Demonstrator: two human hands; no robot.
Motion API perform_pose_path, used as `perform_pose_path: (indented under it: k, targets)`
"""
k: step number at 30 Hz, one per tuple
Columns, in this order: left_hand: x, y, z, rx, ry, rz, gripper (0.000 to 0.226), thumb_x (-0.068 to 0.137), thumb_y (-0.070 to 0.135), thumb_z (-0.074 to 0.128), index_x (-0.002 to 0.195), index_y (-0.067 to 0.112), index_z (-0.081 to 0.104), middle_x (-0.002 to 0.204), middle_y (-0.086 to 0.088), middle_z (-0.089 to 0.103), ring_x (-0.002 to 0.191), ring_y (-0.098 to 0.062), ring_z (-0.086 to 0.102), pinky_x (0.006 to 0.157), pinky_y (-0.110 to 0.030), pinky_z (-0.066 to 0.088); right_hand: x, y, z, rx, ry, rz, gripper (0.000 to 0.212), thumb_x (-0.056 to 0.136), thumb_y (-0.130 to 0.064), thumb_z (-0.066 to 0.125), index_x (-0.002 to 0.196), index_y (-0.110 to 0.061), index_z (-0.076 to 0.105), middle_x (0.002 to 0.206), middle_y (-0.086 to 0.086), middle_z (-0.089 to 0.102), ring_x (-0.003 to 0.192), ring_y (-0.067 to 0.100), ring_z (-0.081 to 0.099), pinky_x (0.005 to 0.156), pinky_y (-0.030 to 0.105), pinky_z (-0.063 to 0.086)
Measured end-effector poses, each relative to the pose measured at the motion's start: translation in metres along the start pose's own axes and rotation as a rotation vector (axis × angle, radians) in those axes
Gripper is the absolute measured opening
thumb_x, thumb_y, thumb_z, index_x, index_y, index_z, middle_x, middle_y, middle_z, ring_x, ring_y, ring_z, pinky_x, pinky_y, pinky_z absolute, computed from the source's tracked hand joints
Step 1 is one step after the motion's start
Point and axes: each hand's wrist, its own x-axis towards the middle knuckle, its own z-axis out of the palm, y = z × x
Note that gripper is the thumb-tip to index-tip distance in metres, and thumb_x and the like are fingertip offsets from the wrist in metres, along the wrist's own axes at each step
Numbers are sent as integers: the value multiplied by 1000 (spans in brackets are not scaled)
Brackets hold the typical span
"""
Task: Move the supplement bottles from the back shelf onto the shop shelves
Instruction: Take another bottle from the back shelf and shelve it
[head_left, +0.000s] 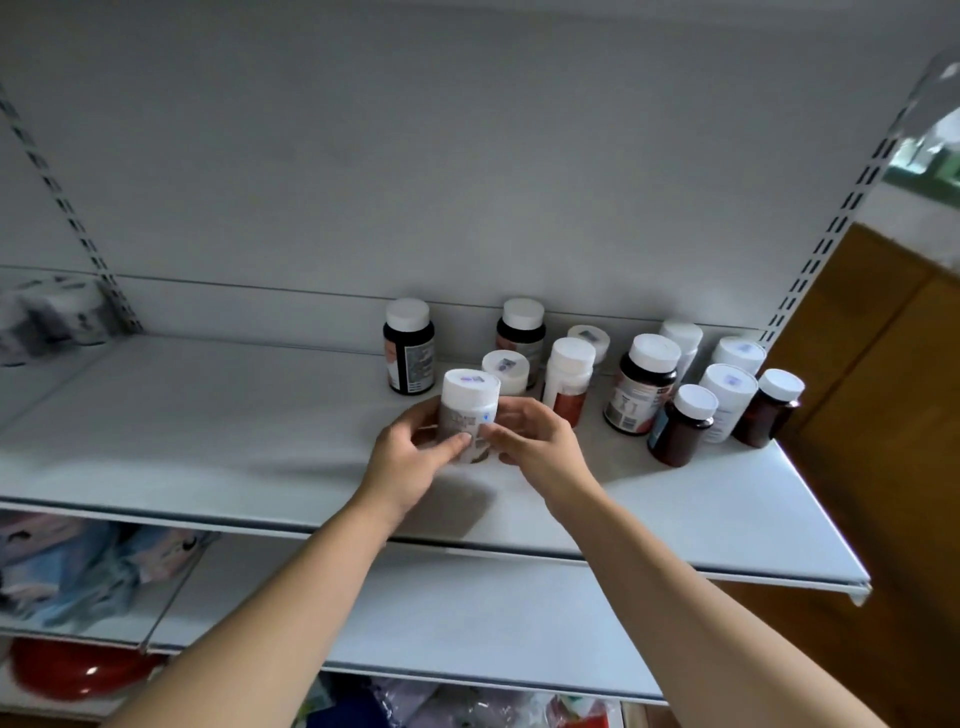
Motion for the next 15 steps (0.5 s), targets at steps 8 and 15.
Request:
perform_pose_path:
  k: [8,15]
  targets:
    - [-15,24,-8,-550,-207,-94,23,68,11,64,91,16,61,84,0,72,77,-15,68,72,-26,56,-18,-17,-8,251,-177,54,24,92,-12,50,105,-24,65,94,1,69,82,15,64,75,30,49]
    - [-16,19,-4,-553,-214,-193,24,95,18,41,103,15,62,92,-2,72,91,-19,64,87,-34,48,-28,-25,8,194,14,-86,29,79,-10,69,102,-25,61,93,2,65,78,10,59,60,17,44]
